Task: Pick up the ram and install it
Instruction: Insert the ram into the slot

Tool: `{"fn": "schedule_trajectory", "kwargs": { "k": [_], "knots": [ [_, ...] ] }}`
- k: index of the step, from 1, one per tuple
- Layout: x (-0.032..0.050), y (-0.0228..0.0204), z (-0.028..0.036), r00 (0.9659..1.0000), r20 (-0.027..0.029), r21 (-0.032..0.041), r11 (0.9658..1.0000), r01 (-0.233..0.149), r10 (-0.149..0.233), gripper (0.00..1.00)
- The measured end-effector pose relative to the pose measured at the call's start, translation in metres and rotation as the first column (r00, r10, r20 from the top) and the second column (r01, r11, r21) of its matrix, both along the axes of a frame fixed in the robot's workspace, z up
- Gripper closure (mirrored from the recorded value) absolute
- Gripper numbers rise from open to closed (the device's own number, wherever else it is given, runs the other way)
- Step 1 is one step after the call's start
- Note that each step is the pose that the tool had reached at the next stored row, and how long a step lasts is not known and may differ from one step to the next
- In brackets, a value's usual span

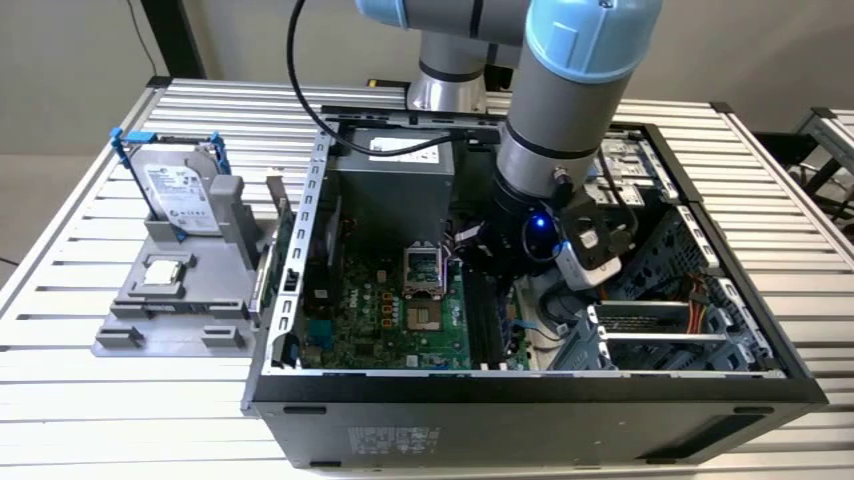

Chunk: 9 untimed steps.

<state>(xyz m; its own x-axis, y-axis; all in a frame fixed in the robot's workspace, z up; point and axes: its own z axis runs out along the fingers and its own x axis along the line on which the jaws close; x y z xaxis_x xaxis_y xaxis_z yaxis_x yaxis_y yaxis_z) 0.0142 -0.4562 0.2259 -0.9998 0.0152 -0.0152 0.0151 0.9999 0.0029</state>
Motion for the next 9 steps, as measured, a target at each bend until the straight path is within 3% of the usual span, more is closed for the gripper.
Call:
{"fn": "schedule_trajectory", "kwargs": {
  "k": [9],
  "knots": [
    [-0.0003, -0.0002, -0.003, 1.0, 0.0, -0.0012, 1.0, 0.003, -0.003, 1.0]
  ]
}}
